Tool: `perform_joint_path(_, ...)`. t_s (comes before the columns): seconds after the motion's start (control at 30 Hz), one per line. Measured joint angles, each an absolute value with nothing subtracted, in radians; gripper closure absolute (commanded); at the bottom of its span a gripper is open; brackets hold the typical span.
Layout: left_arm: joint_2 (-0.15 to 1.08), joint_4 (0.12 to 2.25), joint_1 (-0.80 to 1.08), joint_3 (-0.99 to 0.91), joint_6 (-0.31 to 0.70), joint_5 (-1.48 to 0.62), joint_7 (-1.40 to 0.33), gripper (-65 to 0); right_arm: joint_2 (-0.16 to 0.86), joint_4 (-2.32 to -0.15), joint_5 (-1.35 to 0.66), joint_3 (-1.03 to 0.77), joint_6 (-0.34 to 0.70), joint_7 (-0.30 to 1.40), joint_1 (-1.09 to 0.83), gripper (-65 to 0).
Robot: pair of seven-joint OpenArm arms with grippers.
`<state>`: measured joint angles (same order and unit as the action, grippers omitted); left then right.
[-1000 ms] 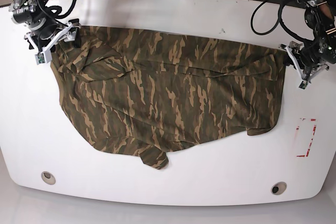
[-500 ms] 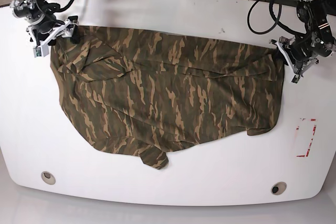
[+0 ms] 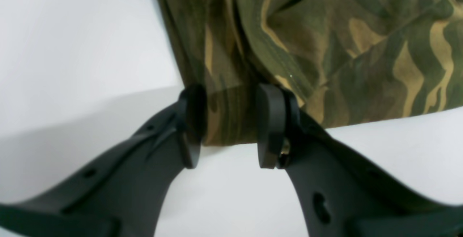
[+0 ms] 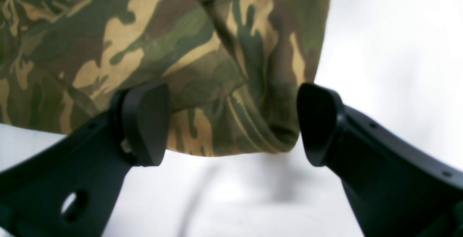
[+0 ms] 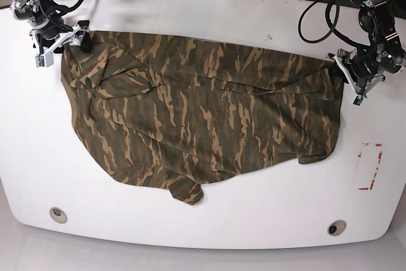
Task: Layout the t-shirt on the table in an organized manner, then fold the t-shirt properly
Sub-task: 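Grasp the camouflage shirt edge again with the left gripper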
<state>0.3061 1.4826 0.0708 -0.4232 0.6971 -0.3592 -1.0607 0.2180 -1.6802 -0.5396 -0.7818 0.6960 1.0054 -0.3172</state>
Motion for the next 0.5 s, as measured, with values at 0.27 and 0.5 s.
perform_joint_path(0.27,0.308,1.483,0.076,-0.424,0.697,-0.306,-1.053,-22.5,0.211,-1.635,-0.547,-0.781,0.696,1.003,-0.317,-40.9)
perform_joint_path(0.5,0.308,1.516,0.112,-0.428,0.697,-0.316,-1.045,-22.5,0.215,-1.573,-0.55,-0.786,0.696,0.989,-0.297,-26.0)
